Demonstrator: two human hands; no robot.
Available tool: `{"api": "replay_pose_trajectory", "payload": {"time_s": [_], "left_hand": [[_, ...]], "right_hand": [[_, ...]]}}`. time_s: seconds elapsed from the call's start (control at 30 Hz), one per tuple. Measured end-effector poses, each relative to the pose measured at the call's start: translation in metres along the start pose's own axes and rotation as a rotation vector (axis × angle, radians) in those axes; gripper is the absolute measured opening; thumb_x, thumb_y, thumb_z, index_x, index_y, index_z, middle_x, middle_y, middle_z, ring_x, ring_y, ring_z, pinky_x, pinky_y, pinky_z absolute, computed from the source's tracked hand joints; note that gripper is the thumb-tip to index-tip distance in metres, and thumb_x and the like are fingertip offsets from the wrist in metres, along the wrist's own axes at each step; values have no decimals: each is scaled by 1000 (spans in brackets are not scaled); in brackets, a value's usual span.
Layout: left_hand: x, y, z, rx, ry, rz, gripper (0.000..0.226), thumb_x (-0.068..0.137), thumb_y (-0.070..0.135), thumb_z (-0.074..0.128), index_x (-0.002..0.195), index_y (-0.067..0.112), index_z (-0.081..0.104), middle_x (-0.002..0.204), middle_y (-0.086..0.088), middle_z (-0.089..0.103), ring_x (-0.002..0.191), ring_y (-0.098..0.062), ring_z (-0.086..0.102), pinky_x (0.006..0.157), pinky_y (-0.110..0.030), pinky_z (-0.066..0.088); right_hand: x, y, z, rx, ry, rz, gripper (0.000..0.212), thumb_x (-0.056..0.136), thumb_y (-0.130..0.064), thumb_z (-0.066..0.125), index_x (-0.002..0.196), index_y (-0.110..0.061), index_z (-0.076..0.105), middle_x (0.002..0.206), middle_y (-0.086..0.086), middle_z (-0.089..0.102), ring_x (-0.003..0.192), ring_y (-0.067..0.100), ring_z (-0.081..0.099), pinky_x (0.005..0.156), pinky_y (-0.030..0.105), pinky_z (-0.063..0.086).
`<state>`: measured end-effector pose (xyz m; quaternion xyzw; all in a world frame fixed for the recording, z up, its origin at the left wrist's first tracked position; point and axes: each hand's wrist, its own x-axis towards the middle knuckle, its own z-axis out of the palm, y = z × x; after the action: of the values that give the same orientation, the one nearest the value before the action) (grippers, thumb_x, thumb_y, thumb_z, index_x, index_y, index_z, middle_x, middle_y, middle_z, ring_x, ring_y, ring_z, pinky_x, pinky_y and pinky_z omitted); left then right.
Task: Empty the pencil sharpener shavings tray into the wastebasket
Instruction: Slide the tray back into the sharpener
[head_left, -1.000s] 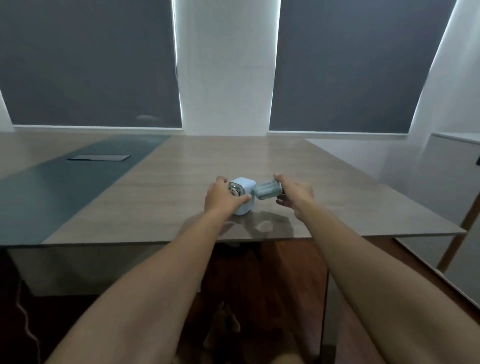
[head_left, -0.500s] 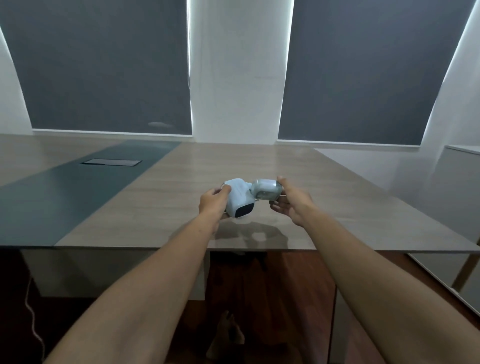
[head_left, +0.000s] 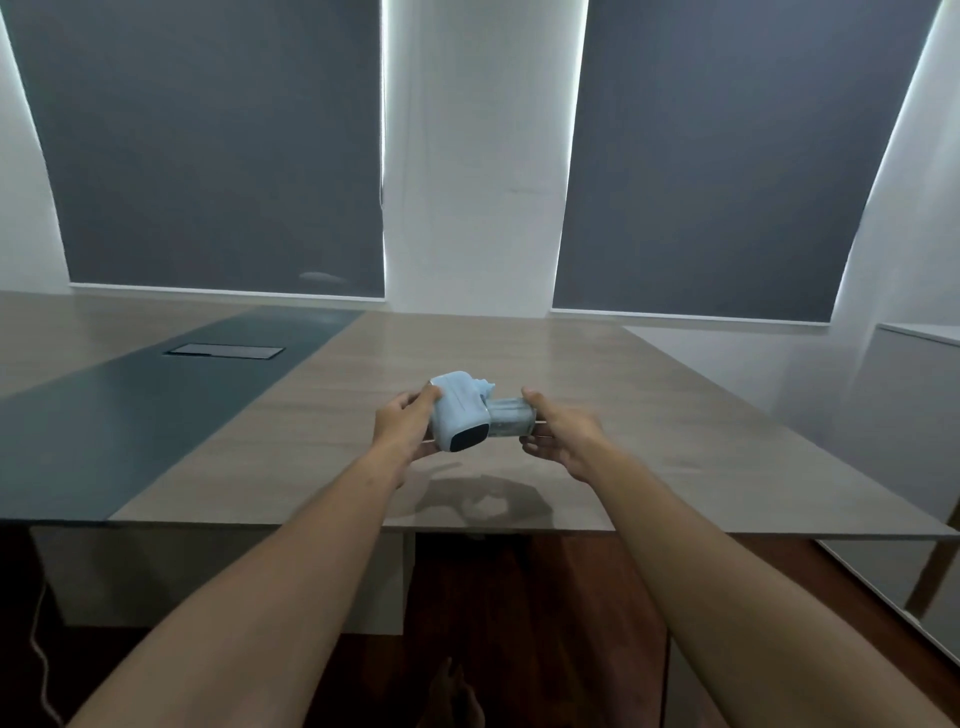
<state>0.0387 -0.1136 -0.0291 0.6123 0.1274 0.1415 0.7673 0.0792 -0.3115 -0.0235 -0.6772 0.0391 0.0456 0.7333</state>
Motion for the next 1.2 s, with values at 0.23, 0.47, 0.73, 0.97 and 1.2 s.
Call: {"api": "replay_pose_trajectory", "payload": {"time_s": [0.23,0.47,0.73,0.97,1.2], "left_hand": [[-2,7,-5,15,-9,28,17,84,28,64,99,20,65,113,-14,67,86,-30,67,56,-32,57],[-5,16,-5,63,-56,70,10,85,27,65,93,21,66,113,-14,65,84,-29,65,56,-31,57],[-7,15,-6,118,-109,76,9,83,26,69,91,24,68,115,-11,67,98,-31,68,69,-39,60],[-13,12,2,94,-137,69,13,84,24,68,97,21,68,110,-12,67,88,-29,68,65,-36,60],[-14,12,2,31,-76,63,22,84,23,68,105,17,67,113,-14,68,90,-30,69,54,-31,57]], "right_hand": [[-6,-3,-3,5,-78,-3,52,74,-38,82,104,2,71,88,17,72,70,28,68,62,31,58],[-10,-4,-11,24,-122,-14,40,78,-31,82,100,1,70,88,16,70,72,26,65,67,31,59],[-8,3,-14,37,-160,-29,41,76,-31,84,99,1,72,92,16,73,75,26,67,68,31,61],[-9,9,0,44,-237,-43,51,77,-34,82,108,5,70,98,21,75,78,28,72,75,35,61],[-16,12,24,-5,-178,-76,52,78,-45,79,103,-1,70,106,18,75,96,31,74,75,38,62]]}}
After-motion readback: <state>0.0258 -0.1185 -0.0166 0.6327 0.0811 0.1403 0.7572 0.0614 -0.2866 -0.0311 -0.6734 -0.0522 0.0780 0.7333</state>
